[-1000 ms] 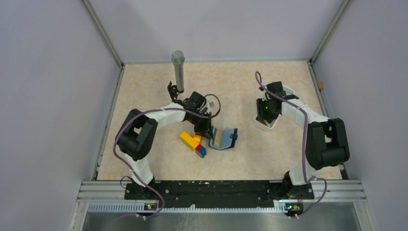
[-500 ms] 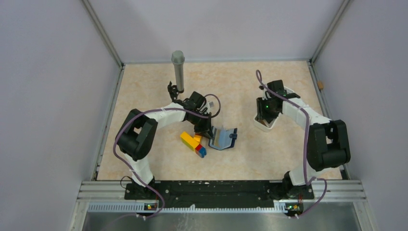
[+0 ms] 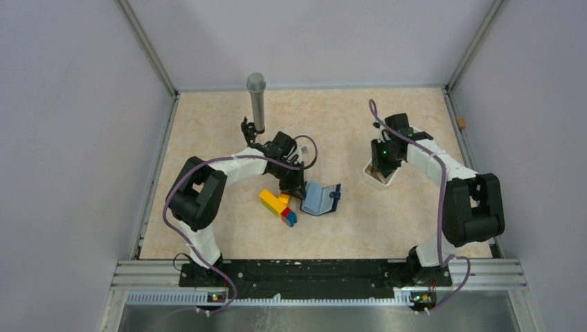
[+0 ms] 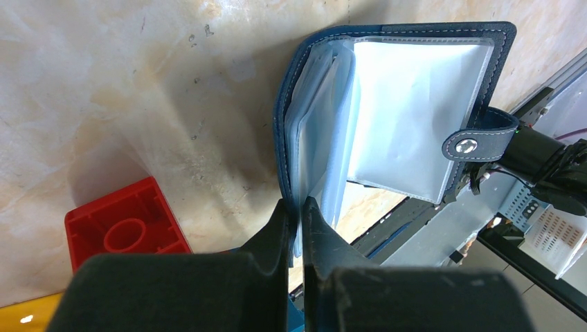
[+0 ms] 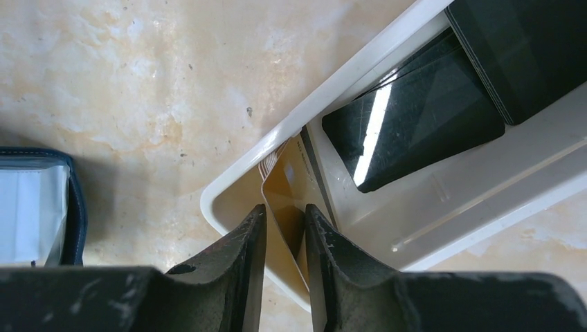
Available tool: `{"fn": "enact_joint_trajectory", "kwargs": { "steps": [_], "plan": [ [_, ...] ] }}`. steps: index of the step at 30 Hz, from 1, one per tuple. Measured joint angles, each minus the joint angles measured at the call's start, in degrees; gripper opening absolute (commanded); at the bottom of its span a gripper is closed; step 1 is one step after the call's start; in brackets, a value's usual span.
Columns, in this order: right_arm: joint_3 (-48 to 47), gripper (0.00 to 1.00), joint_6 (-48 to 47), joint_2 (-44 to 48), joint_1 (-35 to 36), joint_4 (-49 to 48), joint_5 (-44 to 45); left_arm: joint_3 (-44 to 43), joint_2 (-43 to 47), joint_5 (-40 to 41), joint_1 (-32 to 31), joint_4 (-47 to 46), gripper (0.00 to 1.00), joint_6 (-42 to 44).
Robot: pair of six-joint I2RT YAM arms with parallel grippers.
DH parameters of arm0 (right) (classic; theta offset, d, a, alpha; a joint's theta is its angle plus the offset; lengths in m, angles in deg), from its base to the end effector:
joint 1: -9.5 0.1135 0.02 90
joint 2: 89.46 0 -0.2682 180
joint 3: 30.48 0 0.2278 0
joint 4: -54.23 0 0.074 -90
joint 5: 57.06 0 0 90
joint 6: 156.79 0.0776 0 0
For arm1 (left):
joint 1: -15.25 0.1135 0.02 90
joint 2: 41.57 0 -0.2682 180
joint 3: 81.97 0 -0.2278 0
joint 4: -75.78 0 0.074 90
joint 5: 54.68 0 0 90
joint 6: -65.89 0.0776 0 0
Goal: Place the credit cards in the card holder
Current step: Pick up the credit card from the storage box.
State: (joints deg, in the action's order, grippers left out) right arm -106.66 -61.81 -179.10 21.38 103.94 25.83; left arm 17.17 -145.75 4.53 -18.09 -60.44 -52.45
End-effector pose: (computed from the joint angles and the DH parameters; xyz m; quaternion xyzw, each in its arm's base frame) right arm 0.2994 0.0728 0.1939 -0.0728 0.9682 0.0936 0.2202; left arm 0.2703 -0.2253 0.1538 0.0939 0.9417 -0.3215 0.0309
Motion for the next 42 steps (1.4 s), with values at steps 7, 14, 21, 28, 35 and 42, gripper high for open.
{"fn": "enact_joint_trajectory", "kwargs": {
  "steps": [7,14,21,28,35,42],
  "plan": [
    [-0.39,0.13,0.09,1.03,0.00,1.05,0.02,0.00,0.00,-0.04,0.02,0.00,0.00,0.00],
    [-1.14,0.00,0.13,1.46,0.02,1.66,0.48,0.00,0.04,-0.02,0.00,-0.02,0.00,0.00],
    [-1.16,0.00,0.17,2.80,0.02,2.38,1.62,0.00,0.09,-0.02,0.04,0.00,0.00,0.00],
    [-3.04,0.00,1.51,3.34,0.13,4.98,6.86,0.00,0.42,0.31,0.07,0.00,0.00,0.00],
    [-6.64,0.00,4.17,9.66,0.35,8.31,12.81,0.00,1.44,1.27,0.17,-0.04,0.00,-0.07],
    [-9.29,0.00,7.50,17.57,0.44,8.63,9.77,0.00,2.47,1.88,0.26,-0.04,0.00,-0.11]
  ]
}}
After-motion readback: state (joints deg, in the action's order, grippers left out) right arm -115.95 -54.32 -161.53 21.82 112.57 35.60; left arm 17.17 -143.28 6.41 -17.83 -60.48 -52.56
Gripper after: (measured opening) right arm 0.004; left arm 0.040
